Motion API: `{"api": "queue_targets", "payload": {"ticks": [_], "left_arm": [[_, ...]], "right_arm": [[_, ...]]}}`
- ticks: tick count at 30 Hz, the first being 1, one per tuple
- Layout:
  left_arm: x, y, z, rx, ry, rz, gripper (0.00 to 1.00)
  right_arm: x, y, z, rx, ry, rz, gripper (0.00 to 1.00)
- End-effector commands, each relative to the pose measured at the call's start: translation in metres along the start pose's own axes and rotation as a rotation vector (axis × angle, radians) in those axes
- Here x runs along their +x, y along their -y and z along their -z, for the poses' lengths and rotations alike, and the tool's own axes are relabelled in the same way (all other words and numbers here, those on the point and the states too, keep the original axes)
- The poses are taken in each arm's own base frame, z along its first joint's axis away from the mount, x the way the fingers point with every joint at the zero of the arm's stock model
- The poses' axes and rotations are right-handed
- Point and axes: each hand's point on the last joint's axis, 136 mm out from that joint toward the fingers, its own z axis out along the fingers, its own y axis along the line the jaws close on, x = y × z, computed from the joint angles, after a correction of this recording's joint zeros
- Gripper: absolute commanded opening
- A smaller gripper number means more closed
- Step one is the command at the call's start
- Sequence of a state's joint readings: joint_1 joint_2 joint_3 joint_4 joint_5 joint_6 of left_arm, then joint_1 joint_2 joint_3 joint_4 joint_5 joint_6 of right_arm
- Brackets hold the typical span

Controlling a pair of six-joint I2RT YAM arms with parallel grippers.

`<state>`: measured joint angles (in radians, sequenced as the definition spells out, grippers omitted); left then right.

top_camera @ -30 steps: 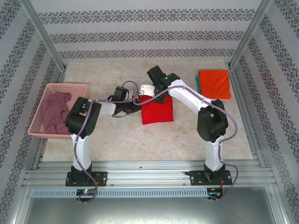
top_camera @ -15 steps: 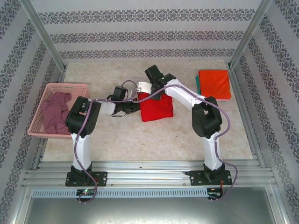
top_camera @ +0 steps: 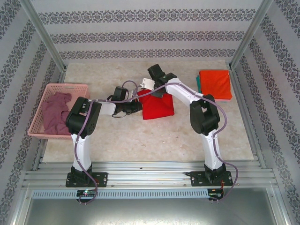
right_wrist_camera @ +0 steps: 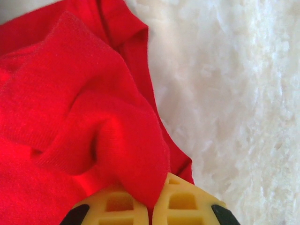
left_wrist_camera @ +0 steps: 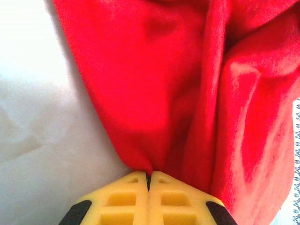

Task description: Fold and stack the t-shirts

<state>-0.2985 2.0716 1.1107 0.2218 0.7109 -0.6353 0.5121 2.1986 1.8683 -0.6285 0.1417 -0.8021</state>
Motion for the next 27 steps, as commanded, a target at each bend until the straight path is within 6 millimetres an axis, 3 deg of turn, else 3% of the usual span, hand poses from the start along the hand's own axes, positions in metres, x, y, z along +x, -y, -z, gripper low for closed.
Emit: {"api": "queue_targets", "payload": {"ticks": [1,5,9,12,14,18,23,27], "left_arm": [[0.045,-0.079,-0.004,-0.220,-0.107,0.149,0.00],[0.045,-0.077,-0.002,-0.218,-0.104,0.146,0.00],[0.045,-0.077,-0.002,-0.218,-0.102,0.144,0.00],[0.044,-0.076,-0.001,-0.217,-0.095,0.145,0.00],[0.040,-0.073,0.001,-0.203,-0.065,0.130,0.00],[0.034,-0.066,0.009,-0.183,-0.005,0.116,0.01],[0.019,-0.049,0.024,-0.137,0.100,0.093,0.24],[-0.004,-0.025,0.050,-0.108,0.251,0.031,0.44]], "right_arm": [[-0.001,0.012,-0.014,0.034,0.005,-0.046,0.00],[-0.004,0.011,-0.024,0.027,0.013,-0.045,0.00],[-0.009,0.012,-0.028,0.030,0.038,-0.035,0.07],[-0.010,0.017,-0.024,0.051,0.047,-0.051,0.34],[-0.011,0.021,-0.015,0.075,0.082,-0.069,0.36],[-0.017,0.039,0.015,0.161,0.193,-0.175,0.61],[-0.010,0.058,0.053,0.276,0.325,-0.427,0.73],[0.013,0.067,0.071,0.258,0.423,-0.768,0.78]]}}
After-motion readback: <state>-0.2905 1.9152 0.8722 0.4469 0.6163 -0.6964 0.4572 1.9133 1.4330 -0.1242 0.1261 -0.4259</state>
